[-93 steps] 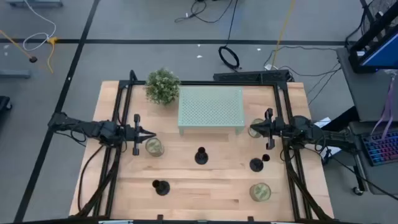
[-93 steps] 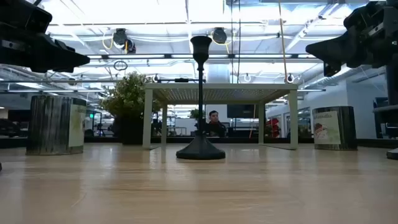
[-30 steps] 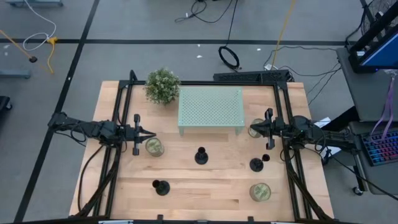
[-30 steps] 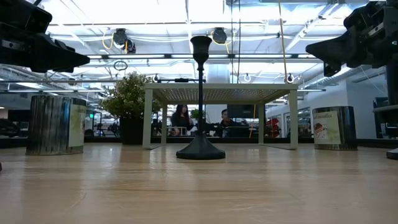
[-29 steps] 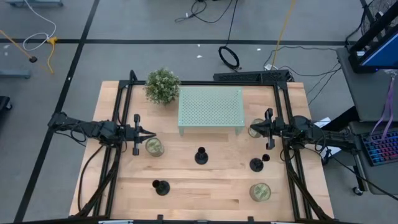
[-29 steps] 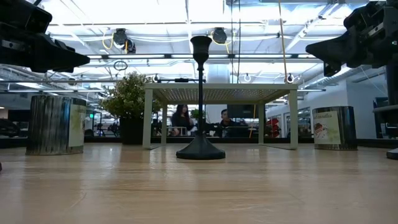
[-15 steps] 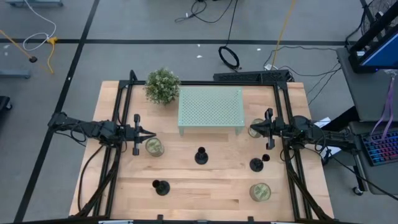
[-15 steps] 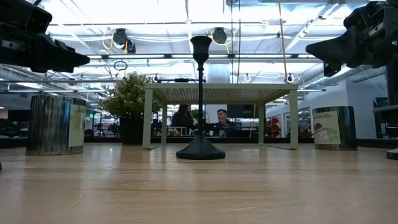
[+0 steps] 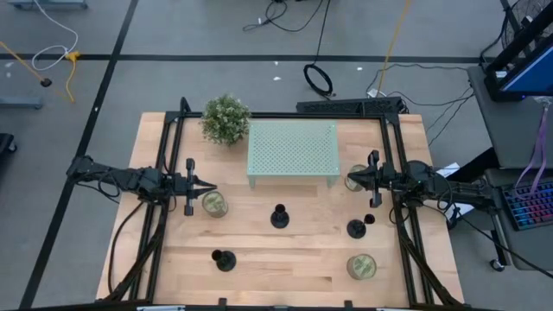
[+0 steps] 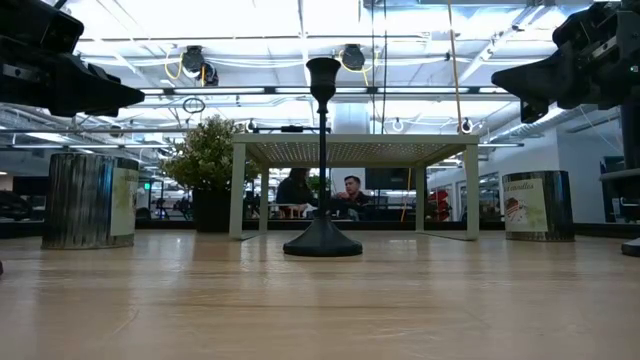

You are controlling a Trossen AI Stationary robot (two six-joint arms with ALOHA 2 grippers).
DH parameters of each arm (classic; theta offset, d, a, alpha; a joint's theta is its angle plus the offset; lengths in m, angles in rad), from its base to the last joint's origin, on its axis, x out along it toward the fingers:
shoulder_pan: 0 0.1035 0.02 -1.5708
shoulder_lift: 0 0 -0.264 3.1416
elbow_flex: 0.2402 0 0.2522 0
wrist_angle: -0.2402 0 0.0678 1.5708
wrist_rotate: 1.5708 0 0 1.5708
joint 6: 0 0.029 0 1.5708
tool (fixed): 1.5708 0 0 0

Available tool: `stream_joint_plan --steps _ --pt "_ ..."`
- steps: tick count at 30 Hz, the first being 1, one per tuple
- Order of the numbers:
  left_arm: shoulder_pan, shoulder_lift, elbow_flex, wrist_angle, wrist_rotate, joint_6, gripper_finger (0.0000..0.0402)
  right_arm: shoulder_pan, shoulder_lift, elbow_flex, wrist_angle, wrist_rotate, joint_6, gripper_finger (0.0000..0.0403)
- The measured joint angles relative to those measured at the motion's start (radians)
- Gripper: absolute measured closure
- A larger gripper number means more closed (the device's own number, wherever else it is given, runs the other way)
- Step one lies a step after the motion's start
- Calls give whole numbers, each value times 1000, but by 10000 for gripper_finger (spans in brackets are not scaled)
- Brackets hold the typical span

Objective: Pick & Place candle stick holders

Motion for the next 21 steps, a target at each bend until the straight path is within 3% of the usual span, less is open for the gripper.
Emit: stream_joint_plan --steps 14,18,21 --pt "0 0 0 -2 1 6 376 0 0 0 0 0 0 399" --pt "4 -1 7 -8 28 328 376 0 0 0 0 0 0 398" --pt "4 0 9 75 0 423 376 0 0 0 0 0 0 399"
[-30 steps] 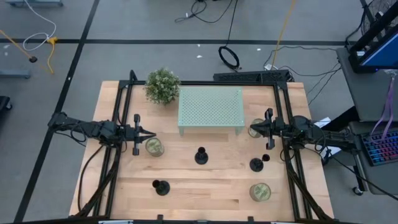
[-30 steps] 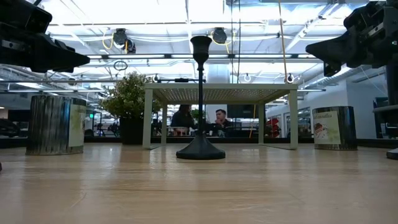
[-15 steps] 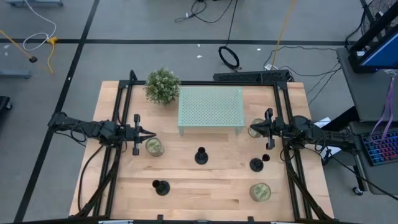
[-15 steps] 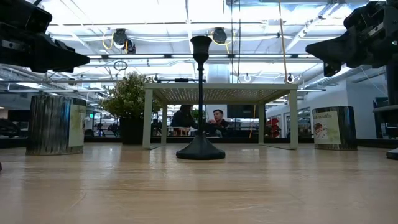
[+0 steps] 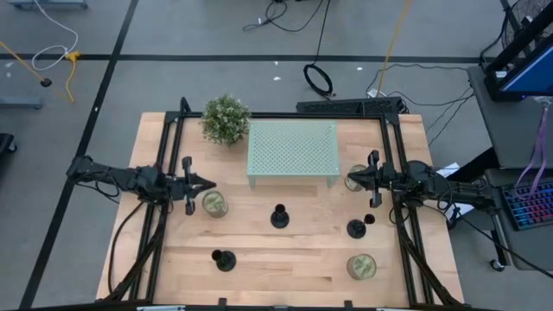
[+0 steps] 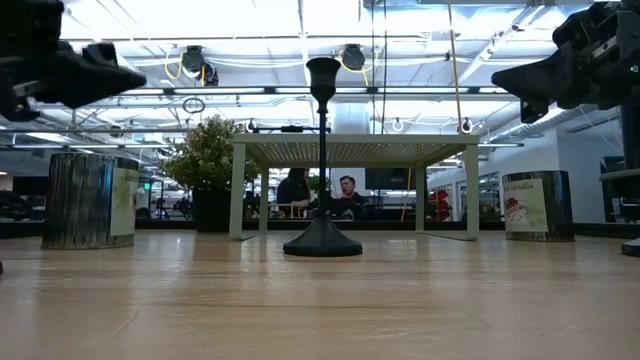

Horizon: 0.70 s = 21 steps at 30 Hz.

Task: Pick & Place candle stick holders
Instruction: Put the top right black candle holder on the shelf

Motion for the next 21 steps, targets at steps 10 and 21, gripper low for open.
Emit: stream_joint_plan --steps 10,21 --pt "0 0 0 48 0 -85 376 0 0 0 4 2 16 399" --pt "0 0 0 48 0 -86 376 0 0 0 83 -1 -10 399"
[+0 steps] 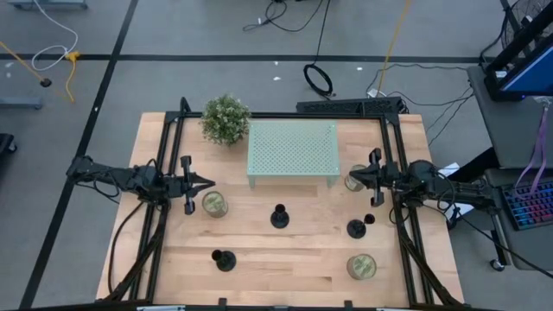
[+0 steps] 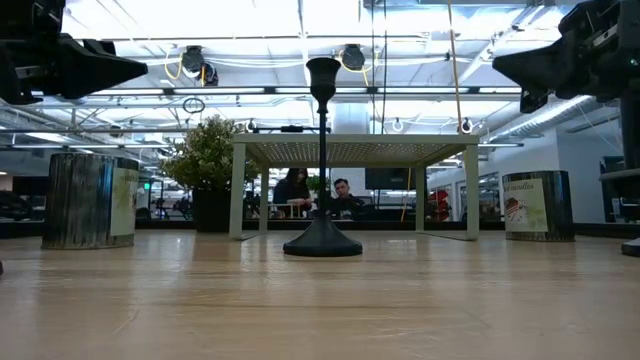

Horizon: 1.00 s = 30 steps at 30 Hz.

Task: Pick & Place candle stick holders
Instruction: Put the top right black candle holder on the shelf

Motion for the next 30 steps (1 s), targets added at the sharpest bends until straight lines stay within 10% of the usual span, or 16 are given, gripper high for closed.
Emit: stream_joint_plan --steps 17,30 --pt "0 0 0 2 4 -4 376 0 9 0 33 -5 110 314" --pt "0 0 2 3 16 -400 376 0 75 0 66 -133 114 246"
